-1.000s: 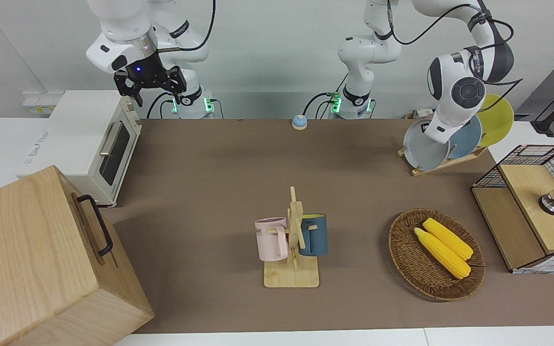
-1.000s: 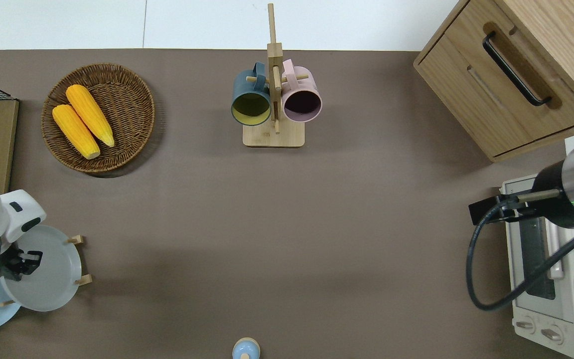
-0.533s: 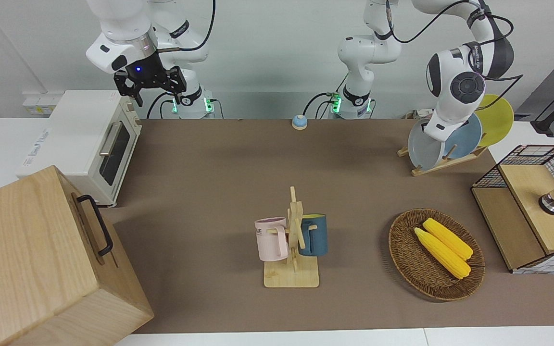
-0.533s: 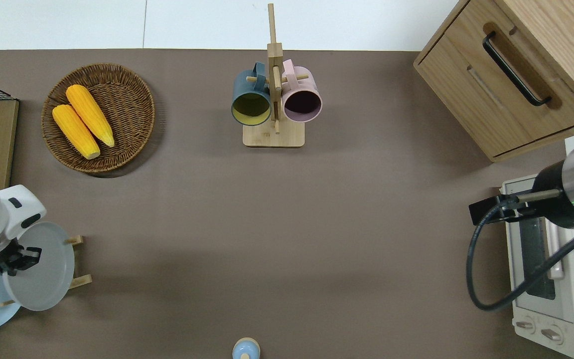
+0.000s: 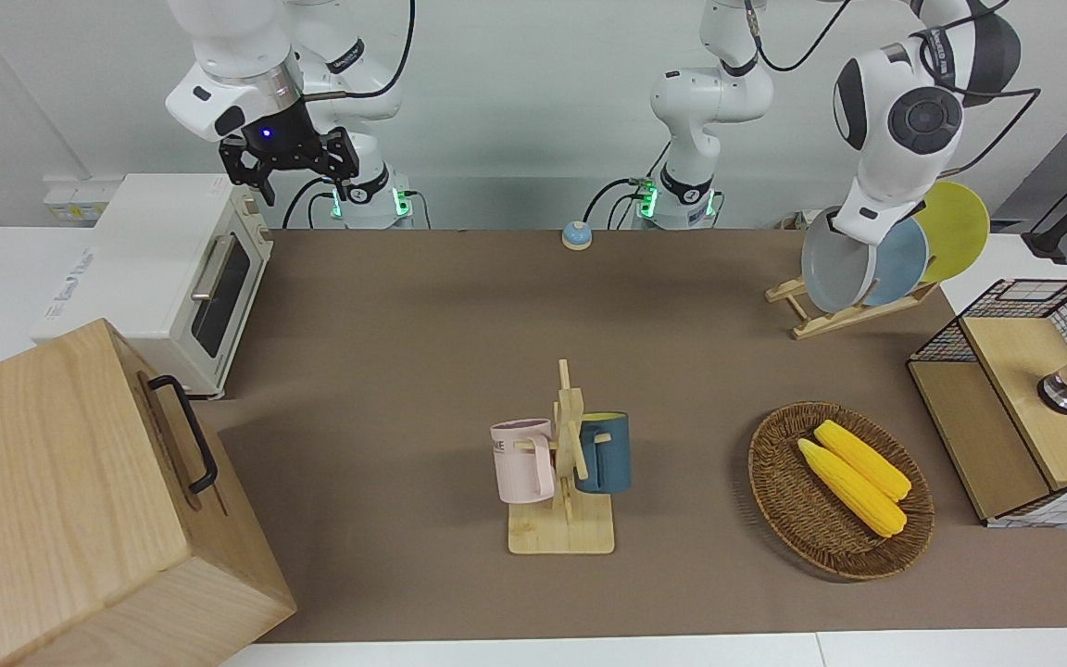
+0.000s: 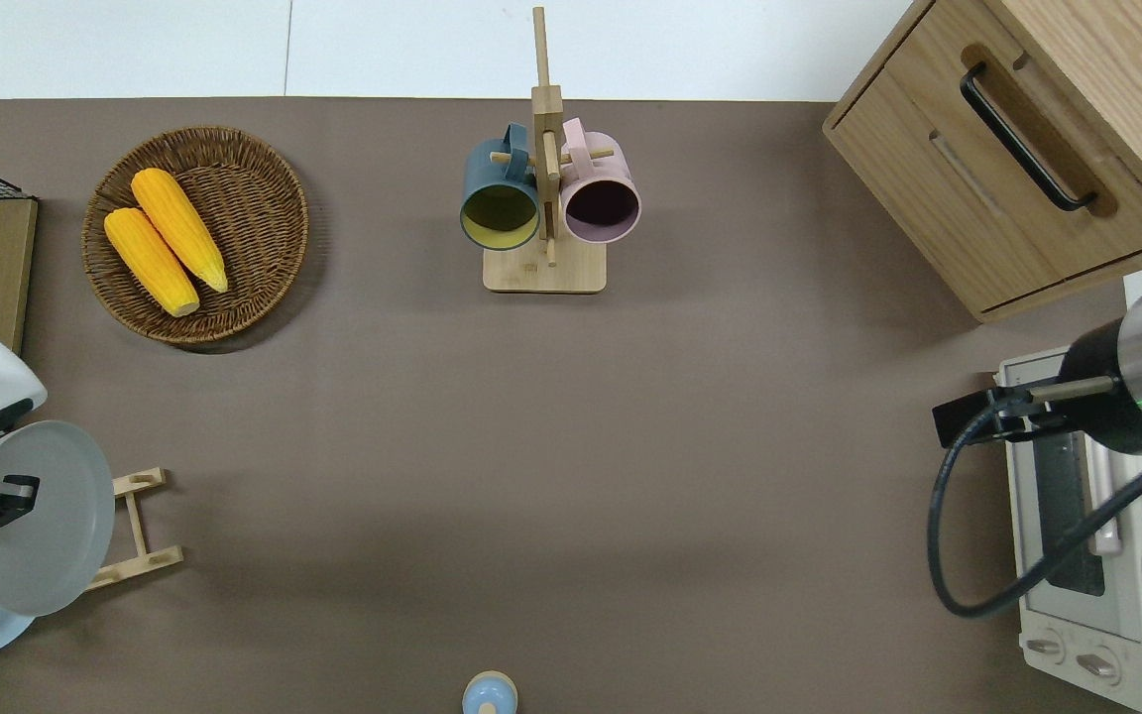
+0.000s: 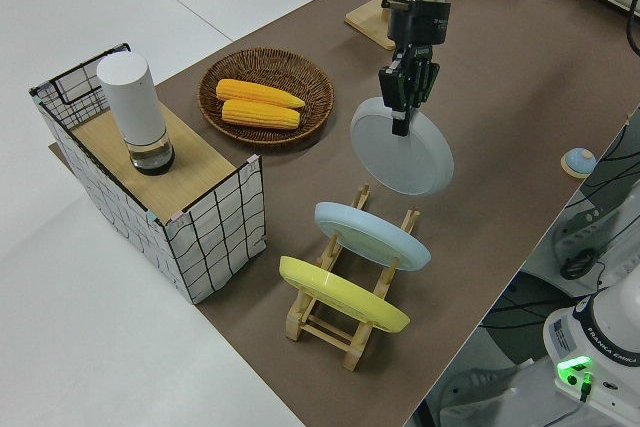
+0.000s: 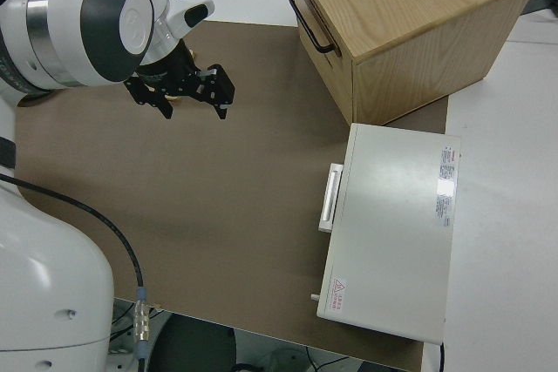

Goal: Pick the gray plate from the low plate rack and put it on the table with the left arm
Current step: 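Close the left gripper on the gray plate rim and lift it, then carry the gray plate with the left gripper away from the rack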

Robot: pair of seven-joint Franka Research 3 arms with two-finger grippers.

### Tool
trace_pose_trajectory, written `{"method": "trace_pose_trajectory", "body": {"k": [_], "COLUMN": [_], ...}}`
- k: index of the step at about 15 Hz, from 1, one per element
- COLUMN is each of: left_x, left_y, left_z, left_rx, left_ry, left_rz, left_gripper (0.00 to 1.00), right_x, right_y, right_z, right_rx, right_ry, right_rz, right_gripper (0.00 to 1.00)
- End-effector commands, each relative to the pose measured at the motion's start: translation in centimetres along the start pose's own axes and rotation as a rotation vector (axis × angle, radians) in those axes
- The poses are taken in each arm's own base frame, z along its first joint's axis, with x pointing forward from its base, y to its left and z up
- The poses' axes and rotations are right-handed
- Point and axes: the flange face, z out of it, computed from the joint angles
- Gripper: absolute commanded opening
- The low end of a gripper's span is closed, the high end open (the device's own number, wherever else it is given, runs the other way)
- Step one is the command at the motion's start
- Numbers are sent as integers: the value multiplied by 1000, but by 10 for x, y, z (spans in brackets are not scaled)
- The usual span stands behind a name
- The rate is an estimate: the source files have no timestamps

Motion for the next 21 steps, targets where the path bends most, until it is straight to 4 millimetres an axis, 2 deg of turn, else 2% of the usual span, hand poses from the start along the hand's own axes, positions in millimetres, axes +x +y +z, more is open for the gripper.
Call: {"method": "trace_pose_trajectory", "body": {"k": [1, 3, 7, 9, 13, 16, 19, 21], "left_x": [-5, -2, 5, 15, 24, 40, 48, 55], "left_y": [17, 39, 69, 83, 110, 131, 148, 172], "left_z": [-16, -19, -23, -12, 1, 28, 44, 57], "left_rx": [-87, -273, -469, -550, -580, -591, -588, -575], "left_ry": [11, 21, 45, 56, 80, 12, -40, -90], "left_rz": [17, 33, 50, 22, 31, 37, 28, 35], "left_gripper": [91, 91, 91, 91, 91, 91, 98, 110], "right_x": [-4, -4, -4, -4, -4, -4, -4, -4], "right_y": [4, 4, 3, 3, 4, 4, 4, 4], "right_z": [-4, -4, -4, -4, -4, -4, -4, -4], "right_rx": [3, 3, 3, 3, 3, 3, 3, 3], "right_ry": [-5, -5, -5, -5, -5, -5, -5, -5], "right_rz": [5, 5, 3, 3, 5, 5, 5, 5], "right_gripper": [990, 987, 987, 987, 987, 987, 990, 990]}}
